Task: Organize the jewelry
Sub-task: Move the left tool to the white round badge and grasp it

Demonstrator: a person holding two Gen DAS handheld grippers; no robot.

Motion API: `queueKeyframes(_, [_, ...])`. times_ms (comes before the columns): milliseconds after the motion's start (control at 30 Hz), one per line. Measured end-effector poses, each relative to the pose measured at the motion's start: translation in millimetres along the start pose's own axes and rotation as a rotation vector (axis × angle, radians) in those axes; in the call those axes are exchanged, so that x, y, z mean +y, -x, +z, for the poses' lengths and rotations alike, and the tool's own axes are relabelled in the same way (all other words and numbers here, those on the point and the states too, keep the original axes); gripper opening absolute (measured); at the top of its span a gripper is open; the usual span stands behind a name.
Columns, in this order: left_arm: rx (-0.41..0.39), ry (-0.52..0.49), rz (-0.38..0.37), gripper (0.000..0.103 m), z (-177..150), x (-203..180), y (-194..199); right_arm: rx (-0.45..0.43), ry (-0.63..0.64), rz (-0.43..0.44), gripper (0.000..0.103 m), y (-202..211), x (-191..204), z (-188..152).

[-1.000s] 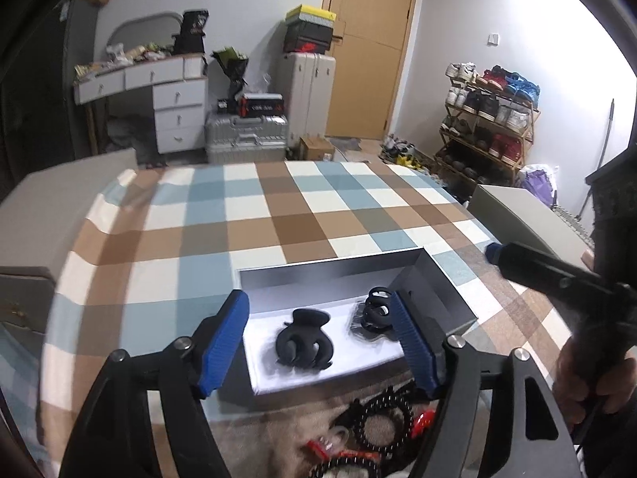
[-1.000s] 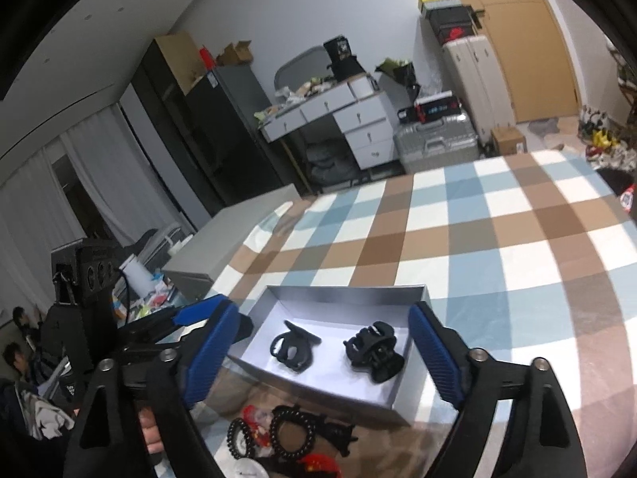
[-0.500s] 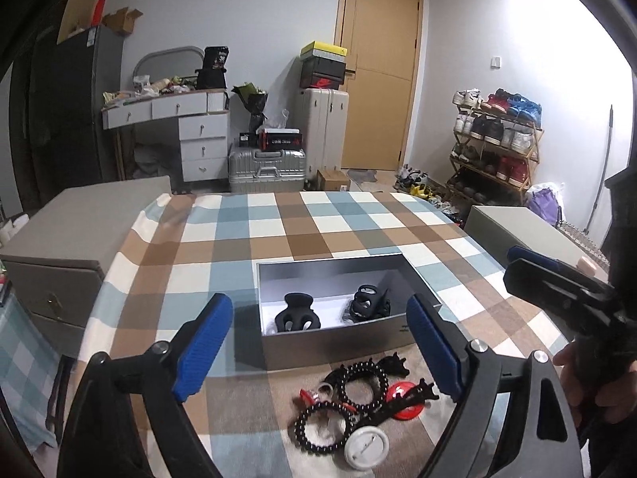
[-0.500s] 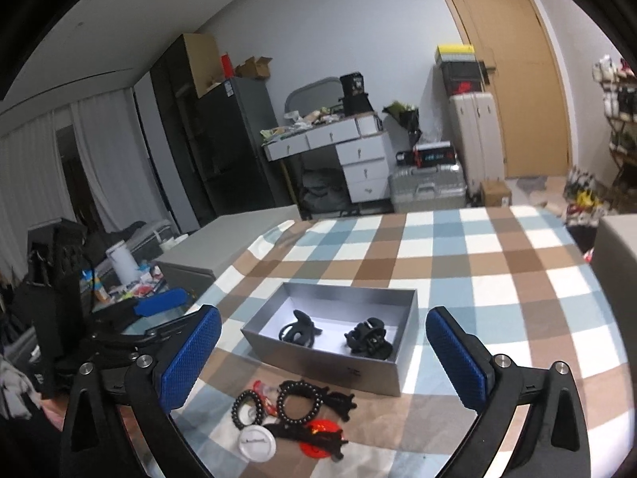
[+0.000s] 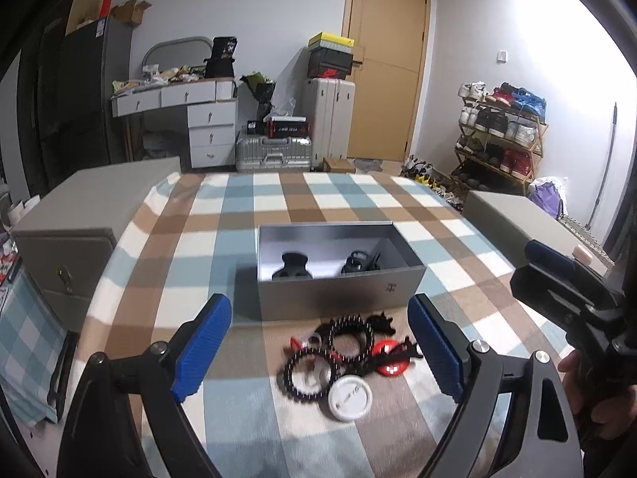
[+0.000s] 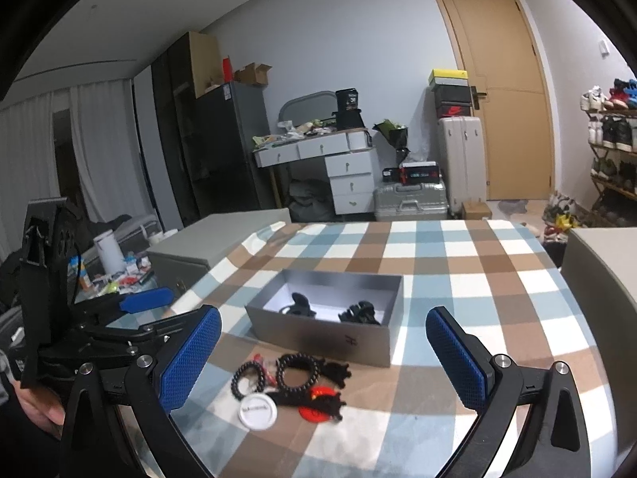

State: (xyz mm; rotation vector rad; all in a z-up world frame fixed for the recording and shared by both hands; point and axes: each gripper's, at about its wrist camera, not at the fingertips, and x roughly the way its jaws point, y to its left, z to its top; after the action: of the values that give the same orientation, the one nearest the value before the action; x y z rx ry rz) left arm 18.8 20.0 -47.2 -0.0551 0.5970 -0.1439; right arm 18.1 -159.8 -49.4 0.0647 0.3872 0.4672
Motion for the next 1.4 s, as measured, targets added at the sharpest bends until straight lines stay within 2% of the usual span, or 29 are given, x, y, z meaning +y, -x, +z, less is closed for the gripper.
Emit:
queueKeyframes(267, [0.1,0.031,0.027,0.088,-36,2,-8,0.048,-0.009,-0.05,0.103,1,-4,-30])
queueKeyframes(433, [0.203,0.054,0.002,0.088,-56,1,-22,0.084,0.002,-0.053,0.103,2,-5,-42])
queueKeyframes(533, [0.238,0.031,-0.022,0.088,-59,-7,-26,0.094,0.009,-0.06,0.103,2,-5,-47])
queueKeyframes(800, [0.26,-0.091,0.025,0.087,-59,-28,-38,0.114,-0.031,-0.066,0.103,-1,-14,-56])
queueKeyframes(933, [0.274,-0.102,0.006,0.086,-58,-30,-42,0.116,-0.022,-0.071,0.103,0,-16,-57])
queueKeyframes(1067, [0.307,-0.14,0.027,0.07,-58,-36,-50,0.113,-0.035,-0.068,0.103,1,-20,-59])
queueKeyframes(1167, [0.295,-0.173,0.038,0.068,-57,-38,-53,0.112,-0.05,-0.068,0.103,1,-24,-61])
queueKeyframes(1233, [0.291,-0.198,0.046,0.058,-57,-39,-52,0.116,-0.064,-0.06,0.103,0,-26,-63])
queueKeyframes(1267, [0.294,-0.201,0.042,0.045,-56,-40,-52,0.116,-0.069,-0.058,0.103,0,-27,-64])
queueKeyframes(1300, [0.297,-0.207,0.046,0.039,-56,-40,-53,0.115,-0.072,-0.059,0.103,1,-28,-64])
queueKeyframes(1400, [0.3,-0.213,0.051,0.036,-56,-38,-52,0.114,-0.081,-0.056,0.103,1,-30,-65])
